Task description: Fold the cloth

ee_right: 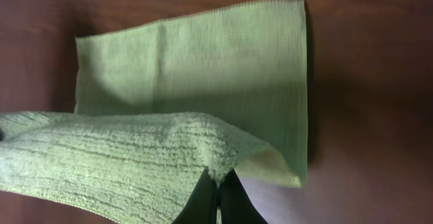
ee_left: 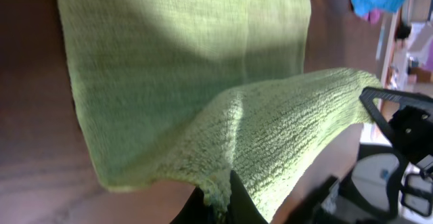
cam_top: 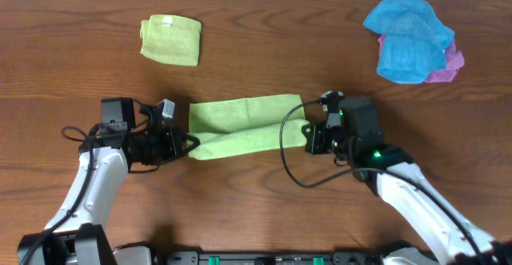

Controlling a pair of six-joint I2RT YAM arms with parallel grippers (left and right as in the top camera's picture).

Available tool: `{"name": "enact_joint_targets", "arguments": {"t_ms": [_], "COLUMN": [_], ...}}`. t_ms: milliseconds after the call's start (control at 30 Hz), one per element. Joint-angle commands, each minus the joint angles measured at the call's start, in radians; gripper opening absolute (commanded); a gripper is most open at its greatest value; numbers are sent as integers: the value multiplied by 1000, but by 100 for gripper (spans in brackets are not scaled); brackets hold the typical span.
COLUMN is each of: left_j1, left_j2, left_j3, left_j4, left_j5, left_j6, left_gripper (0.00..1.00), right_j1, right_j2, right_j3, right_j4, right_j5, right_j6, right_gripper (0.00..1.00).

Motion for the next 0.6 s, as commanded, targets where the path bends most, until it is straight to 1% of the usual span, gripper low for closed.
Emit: {"name": "enact_joint_targets", "arguments": {"t_ms": [0,100,267,467,567], "left_j1": [3,2,-3,-36,-53], "left_j2": [-8,-8,-3,75,124], "left_j3": [3,3,3,3,3], "left_j4": [48,120,210,377,438], "left_j5": [-71,-135,-227,-242,-246], "left_j6": [-91,-132,-187,-262,-267], "left_gripper": [6,5,6,6,5], "right_j1": [6,6,3,1,1], "right_j2": [52,89,120,159,182], "right_j3": [-2,-2,0,5,6], "right_j4": [58,136,201,257,277], "right_j5": [25,44,112,135,146], "right_j6": [10,16,31,32,32], "right_gripper": [1,1,1,1,1]}}
